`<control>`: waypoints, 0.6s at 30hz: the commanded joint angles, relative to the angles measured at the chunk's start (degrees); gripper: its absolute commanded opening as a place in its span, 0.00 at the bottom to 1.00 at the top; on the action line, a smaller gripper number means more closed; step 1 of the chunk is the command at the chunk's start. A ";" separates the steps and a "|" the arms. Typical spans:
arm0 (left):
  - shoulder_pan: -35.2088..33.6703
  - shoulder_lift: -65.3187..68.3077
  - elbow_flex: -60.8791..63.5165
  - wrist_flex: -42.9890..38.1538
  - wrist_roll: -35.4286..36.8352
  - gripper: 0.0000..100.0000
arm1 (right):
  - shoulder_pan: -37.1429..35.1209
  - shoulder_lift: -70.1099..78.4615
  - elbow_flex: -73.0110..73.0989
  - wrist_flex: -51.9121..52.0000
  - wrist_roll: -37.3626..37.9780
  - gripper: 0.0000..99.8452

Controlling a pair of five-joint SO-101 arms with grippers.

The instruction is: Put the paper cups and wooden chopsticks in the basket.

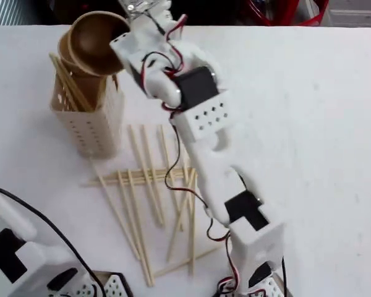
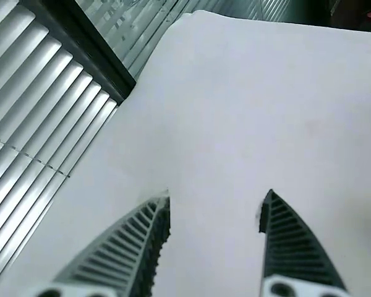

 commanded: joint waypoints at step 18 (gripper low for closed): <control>-0.40 -2.07 2.11 -3.08 -0.62 0.24 | -3.38 5.76 -2.02 -8.57 -0.09 0.19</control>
